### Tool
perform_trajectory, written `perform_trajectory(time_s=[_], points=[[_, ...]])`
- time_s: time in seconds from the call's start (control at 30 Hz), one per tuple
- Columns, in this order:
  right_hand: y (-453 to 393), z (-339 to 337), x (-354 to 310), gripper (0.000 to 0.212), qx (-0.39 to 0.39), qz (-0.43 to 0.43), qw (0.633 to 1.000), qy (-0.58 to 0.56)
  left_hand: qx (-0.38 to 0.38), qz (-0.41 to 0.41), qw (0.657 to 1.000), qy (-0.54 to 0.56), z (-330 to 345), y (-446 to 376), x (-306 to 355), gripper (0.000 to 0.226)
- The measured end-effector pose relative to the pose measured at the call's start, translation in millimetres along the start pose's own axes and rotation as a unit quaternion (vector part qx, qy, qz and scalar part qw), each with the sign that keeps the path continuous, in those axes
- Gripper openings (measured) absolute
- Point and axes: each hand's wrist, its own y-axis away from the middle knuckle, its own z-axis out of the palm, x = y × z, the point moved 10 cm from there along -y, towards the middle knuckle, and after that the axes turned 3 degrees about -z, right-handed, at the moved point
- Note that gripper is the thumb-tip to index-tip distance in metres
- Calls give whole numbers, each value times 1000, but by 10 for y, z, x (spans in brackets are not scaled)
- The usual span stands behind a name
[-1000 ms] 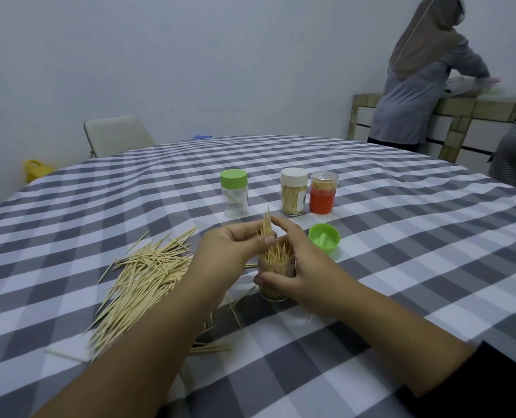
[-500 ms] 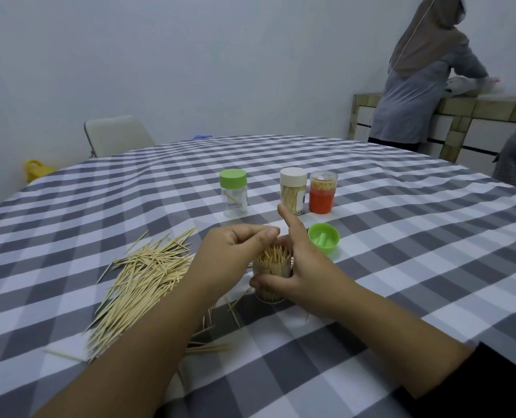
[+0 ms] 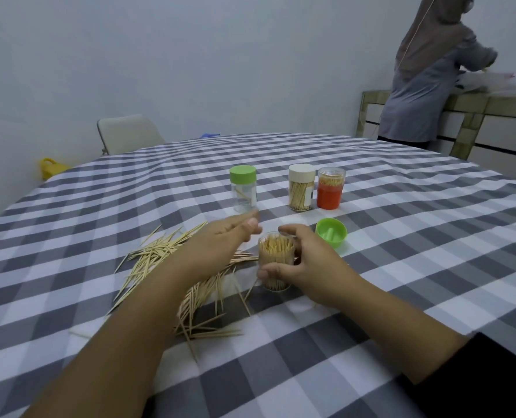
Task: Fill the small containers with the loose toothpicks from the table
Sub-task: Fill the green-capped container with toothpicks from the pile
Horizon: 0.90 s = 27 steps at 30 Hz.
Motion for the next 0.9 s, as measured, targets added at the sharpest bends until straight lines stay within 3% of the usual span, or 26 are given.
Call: perform_trajectory(time_s=[0.1, 0.27, 0.4, 0.53, 0.77, 0.9], points=[[10, 6, -43, 73, 4, 11, 1000, 20, 24, -41, 997, -60, -234, 50, -150, 38], [-44, 130, -119, 77, -23, 41, 999, 25, 69, -107, 960, -251, -650, 181, -435, 21], [-59, 227, -113, 76, -2, 57, 998, 14, 92, -165, 922, -337, -708, 334, -567, 54], [15, 274, -114, 65, 46, 37, 998, -19, 76, -156, 895, -410, -493, 406, -529, 64], [65, 267, -105, 75, 66, 11, 998, -1, 65, -131, 885, -442, -241, 401, -342, 35], [66, 257, -108, 75, 72, 2, 997, 8, 28, -137, 856, -498, -133, 346, -336, 15]])
